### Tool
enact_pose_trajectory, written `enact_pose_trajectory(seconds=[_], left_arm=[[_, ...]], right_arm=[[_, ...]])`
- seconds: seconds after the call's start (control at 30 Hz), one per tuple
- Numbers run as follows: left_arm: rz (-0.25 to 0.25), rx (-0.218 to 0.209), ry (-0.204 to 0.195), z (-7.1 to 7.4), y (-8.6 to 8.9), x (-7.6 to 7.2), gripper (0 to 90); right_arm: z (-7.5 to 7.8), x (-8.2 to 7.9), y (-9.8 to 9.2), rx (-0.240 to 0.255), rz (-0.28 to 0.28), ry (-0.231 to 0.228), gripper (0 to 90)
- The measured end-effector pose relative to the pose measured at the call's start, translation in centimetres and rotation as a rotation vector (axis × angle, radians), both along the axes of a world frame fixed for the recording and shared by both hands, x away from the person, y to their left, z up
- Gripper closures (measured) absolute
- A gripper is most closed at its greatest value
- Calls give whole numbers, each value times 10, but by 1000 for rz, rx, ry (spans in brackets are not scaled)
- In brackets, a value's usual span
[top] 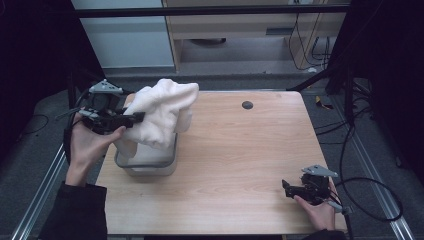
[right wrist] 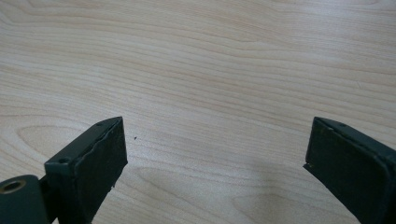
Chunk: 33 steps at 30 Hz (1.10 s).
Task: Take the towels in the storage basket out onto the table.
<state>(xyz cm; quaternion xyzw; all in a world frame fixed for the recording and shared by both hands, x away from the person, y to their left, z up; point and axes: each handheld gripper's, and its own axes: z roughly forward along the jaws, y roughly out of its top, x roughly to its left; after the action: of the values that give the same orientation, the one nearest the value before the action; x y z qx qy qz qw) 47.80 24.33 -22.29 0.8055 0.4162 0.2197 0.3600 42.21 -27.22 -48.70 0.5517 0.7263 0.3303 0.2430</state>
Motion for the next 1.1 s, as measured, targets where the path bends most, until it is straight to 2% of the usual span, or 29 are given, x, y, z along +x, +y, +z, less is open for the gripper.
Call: enact_pose_trajectory(seconds=[0.3,0.33,0.5,0.87,1.1], left_arm=[[-64,17,-5,6,-23,-3,663],[-73,18,-18,7,-25,-3,663],[-112,26,-24,11,-39,-6,662],[-184,47,-2,10,-73,-6,662],[-238,42,0,9,-93,-8,662]], right_arm=[[1,0,-1,3,-10,-1,54],[1,0,-1,3,-11,-2,53],[2,-1,-2,3,-7,-7,53],[3,-2,-3,2,-7,-10,54],[3,-3,-3,0,-6,-9,55]])
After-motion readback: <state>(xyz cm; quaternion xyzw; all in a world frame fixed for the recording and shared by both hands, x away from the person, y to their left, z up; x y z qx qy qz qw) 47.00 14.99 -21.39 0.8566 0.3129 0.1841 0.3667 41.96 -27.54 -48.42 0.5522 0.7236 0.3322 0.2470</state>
